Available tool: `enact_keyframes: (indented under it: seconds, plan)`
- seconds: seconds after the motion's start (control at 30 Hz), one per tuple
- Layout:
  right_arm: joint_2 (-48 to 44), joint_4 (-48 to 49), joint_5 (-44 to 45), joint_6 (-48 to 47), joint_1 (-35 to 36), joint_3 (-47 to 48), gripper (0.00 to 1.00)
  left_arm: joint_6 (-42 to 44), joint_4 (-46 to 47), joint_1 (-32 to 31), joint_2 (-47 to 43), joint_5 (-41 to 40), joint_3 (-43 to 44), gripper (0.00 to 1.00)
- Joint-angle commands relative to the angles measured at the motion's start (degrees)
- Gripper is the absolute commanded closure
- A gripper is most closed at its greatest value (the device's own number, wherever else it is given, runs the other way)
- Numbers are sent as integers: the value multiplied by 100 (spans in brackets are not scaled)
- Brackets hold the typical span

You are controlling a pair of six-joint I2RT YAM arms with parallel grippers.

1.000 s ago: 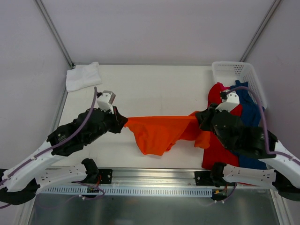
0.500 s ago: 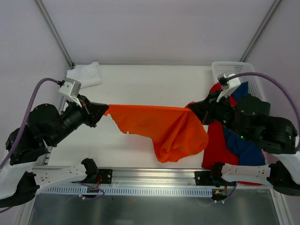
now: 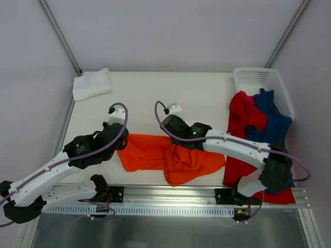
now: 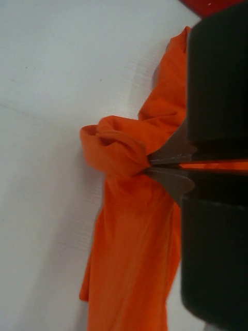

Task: Fold and stack the t-shirts
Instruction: Flatten the tshirt out

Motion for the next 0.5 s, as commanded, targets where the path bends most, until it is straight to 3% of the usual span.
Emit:
enact_keyframes:
  seconds: [0.0, 0.1, 0.13, 0.17, 0.2, 0.23, 0.37, 0.47]
  plan:
    - [883, 662, 230, 217, -248, 234, 100, -81, 110, 57, 54, -617, -31, 100]
    - [1798, 671, 379, -19, -327, 743, 98, -116, 127, 66, 63, -688, -136, 100]
    - [1991, 619, 501, -64, -354, 867, 84, -116, 145, 83, 80, -688, -154, 100]
    - [2263, 583, 546, -151, -389, 982, 57, -116, 136, 92, 106, -697, -215, 100]
    - [2353, 548, 660, -213, -407, 1174, 14, -107, 136, 110, 150, -697, -233, 100]
    - [2423, 452, 756, -231, -433, 1272, 1, -107, 136, 110, 177, -706, -251, 100]
    - [2161, -66, 1275, -310, -556, 1414, 1, -107, 136, 110, 265, -679, -312, 100]
    - [1389, -373, 1644, -354, -626, 1168, 0, -90, 136, 119, 317, -644, -330, 100]
